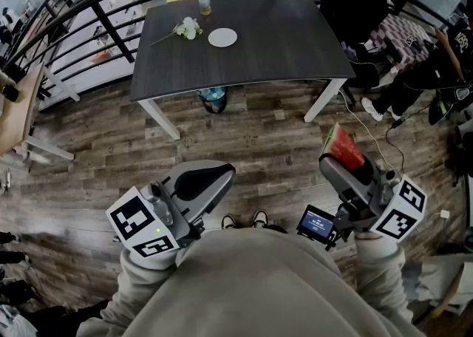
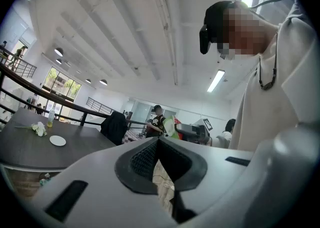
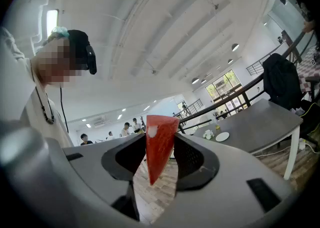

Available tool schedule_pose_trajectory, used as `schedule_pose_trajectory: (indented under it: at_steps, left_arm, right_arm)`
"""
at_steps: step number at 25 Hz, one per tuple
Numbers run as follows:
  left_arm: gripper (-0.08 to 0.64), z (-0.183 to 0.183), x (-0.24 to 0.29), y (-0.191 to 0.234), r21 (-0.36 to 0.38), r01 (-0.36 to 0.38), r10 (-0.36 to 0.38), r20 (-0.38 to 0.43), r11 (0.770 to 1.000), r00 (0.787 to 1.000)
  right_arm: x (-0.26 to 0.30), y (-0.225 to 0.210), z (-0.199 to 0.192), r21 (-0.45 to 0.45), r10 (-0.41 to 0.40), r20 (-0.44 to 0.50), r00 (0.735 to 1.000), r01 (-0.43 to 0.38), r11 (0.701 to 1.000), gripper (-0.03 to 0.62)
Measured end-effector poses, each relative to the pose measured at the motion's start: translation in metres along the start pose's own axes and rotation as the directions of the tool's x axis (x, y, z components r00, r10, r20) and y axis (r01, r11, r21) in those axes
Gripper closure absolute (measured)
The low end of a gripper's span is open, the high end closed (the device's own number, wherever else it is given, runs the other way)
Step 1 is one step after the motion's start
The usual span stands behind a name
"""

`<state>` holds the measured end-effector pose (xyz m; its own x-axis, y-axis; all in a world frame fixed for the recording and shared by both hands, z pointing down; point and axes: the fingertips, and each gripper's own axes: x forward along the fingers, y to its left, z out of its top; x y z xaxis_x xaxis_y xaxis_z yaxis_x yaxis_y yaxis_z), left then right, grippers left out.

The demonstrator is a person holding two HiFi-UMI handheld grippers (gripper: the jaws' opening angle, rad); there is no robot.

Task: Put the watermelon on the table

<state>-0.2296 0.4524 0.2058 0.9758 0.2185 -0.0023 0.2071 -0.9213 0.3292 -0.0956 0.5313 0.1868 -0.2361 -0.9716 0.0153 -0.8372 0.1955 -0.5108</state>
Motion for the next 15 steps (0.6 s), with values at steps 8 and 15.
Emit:
schedule_pose_trajectory:
  at_steps: [8,15]
  left_arm:
    - [0.557,0.004,0.006,-0.007,0.001,0.011,-0.011,0.001,1.0,1.0]
    - [0.557,0.0,0.015,-0.008,-0.005,0.001,-0.002,-0.017,1.0,1.0]
  right_arm:
    - [0.0,0.007,0.004,-0.01,0.026,0.005,1.0,-0.026,1.0,0.403]
    - [-0.008,-0.002,0.015,0.011,0.028,0.062,0.998,-0.028,1.0,0.403]
